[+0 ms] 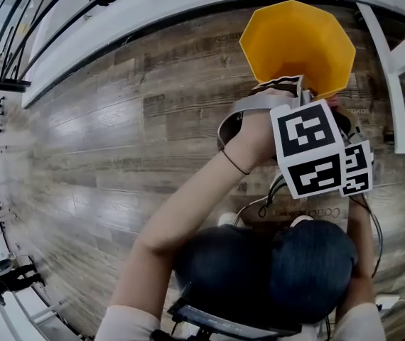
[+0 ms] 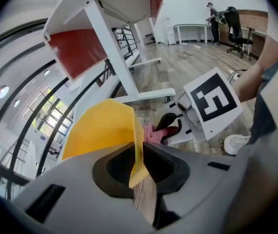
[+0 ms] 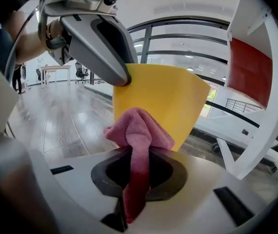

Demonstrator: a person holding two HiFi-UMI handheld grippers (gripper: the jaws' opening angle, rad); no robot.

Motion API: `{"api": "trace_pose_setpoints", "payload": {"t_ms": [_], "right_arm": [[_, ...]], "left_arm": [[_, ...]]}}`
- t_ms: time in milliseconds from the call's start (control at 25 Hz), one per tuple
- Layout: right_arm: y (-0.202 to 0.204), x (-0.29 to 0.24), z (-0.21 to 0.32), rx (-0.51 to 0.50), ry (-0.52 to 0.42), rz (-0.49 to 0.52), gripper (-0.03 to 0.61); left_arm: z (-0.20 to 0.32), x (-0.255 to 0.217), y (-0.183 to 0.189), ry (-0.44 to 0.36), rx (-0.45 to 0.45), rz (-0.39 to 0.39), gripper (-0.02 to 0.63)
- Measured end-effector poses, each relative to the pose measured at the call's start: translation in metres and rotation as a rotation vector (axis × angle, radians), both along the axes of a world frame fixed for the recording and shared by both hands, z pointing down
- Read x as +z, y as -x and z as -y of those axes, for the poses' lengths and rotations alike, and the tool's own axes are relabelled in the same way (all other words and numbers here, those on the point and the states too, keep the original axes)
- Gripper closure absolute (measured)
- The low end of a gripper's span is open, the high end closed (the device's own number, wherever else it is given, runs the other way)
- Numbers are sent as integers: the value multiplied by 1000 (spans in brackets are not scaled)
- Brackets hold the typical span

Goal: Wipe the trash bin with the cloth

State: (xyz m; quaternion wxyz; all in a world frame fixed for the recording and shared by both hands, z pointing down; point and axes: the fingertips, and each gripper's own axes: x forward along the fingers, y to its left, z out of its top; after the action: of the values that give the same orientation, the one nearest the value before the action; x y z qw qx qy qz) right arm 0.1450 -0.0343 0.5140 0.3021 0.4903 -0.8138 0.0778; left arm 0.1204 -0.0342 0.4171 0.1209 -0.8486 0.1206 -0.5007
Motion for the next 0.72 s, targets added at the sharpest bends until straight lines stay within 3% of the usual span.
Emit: {"api": "trace_pose_setpoints", "payload": {"t_ms": [120,240,360,440,600,720], "right_arm": [[-4,9,-5,13,13,22,534],[2,0,-5,15,10,11,534],[5,-6,-3,10,7,1,534],[4,-5,-4,10,8,4,535],[4,-7,-5,3,12,1,534],[5,-15,-4,-7,7,2,534]], "left_arm": [[-1,-18,-11,-28,18,-98,575],[3,-28,-6,-56,10,-122,575],[10,-33,9,-31,-30,-163,567],[17,-41,19,14,-95,-259,566],[32,-61,40,138,-257,-534,566],[43,-65,54,171,-332,-649,570]]}}
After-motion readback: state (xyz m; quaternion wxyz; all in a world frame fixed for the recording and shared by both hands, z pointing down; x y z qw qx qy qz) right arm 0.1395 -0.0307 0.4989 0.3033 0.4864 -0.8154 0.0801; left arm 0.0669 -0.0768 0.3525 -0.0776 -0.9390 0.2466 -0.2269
